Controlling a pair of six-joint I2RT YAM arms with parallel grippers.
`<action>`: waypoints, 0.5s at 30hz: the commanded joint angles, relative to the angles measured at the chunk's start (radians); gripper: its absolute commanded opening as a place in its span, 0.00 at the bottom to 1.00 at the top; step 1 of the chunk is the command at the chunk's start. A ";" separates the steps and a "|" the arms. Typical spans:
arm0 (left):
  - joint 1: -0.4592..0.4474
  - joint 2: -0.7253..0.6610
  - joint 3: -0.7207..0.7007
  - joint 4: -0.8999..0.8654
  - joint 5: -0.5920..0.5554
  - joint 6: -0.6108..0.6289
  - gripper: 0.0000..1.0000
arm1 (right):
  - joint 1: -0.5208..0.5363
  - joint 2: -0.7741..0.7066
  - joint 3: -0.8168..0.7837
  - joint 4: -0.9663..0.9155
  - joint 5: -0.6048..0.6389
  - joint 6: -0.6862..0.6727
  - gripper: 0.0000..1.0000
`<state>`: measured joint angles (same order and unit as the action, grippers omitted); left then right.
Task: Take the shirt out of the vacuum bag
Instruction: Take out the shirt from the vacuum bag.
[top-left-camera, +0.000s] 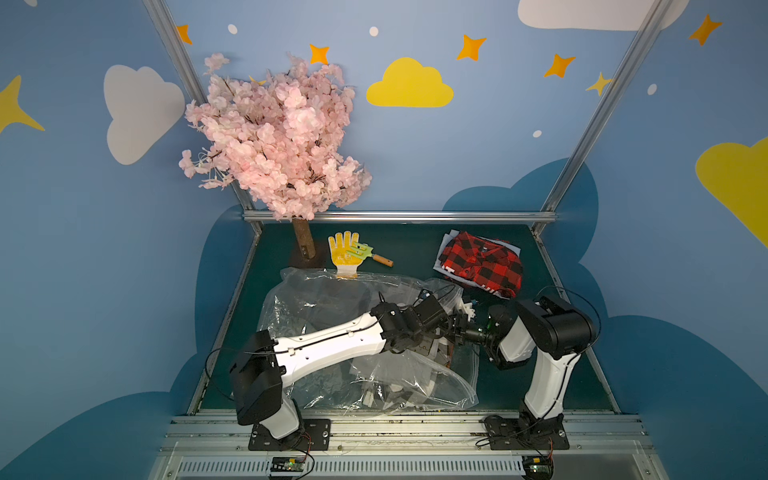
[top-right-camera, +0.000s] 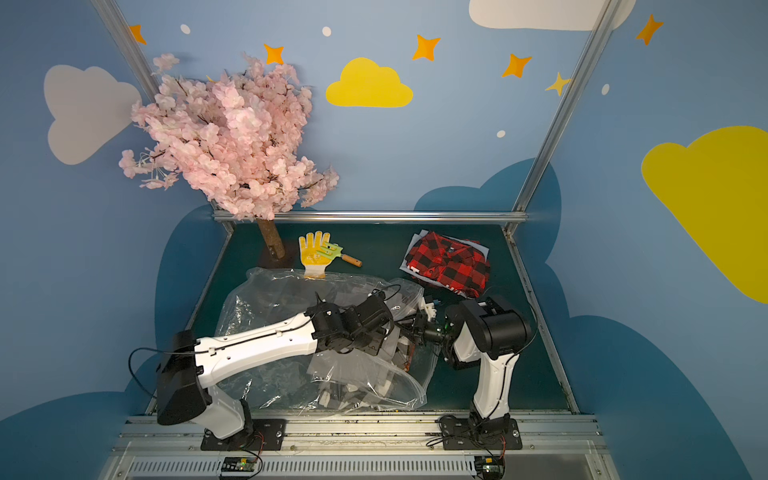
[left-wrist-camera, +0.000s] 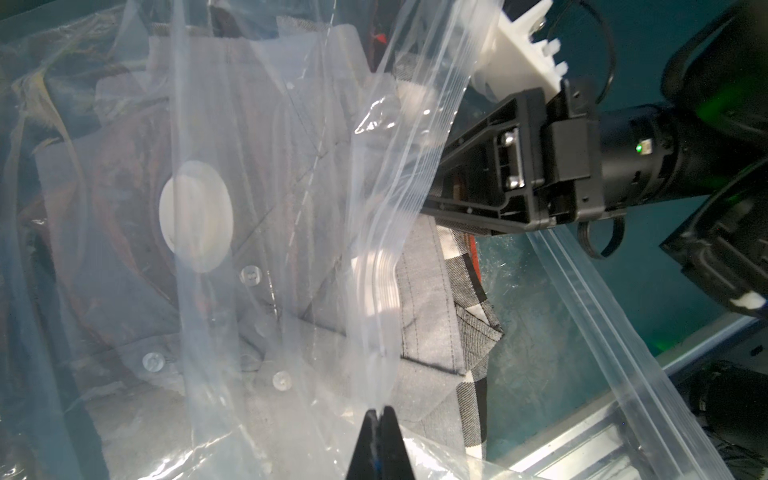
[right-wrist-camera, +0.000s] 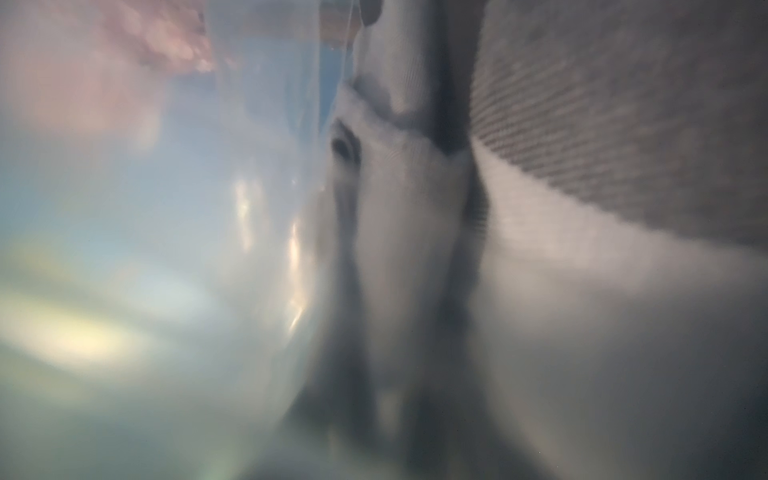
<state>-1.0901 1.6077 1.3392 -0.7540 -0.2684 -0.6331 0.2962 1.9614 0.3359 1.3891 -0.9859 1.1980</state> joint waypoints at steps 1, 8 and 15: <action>-0.007 -0.032 0.028 0.001 0.017 0.014 0.03 | 0.020 -0.006 0.013 0.018 0.001 0.016 0.44; -0.021 -0.052 -0.012 0.012 0.032 0.008 0.03 | 0.034 -0.066 0.014 0.018 -0.003 0.052 0.32; -0.031 -0.081 -0.104 0.048 0.045 -0.026 0.03 | 0.049 -0.093 0.010 0.017 -0.011 0.076 0.10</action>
<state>-1.1141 1.5536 1.2621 -0.7147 -0.2501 -0.6411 0.3321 1.8912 0.3389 1.3876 -0.9806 1.2629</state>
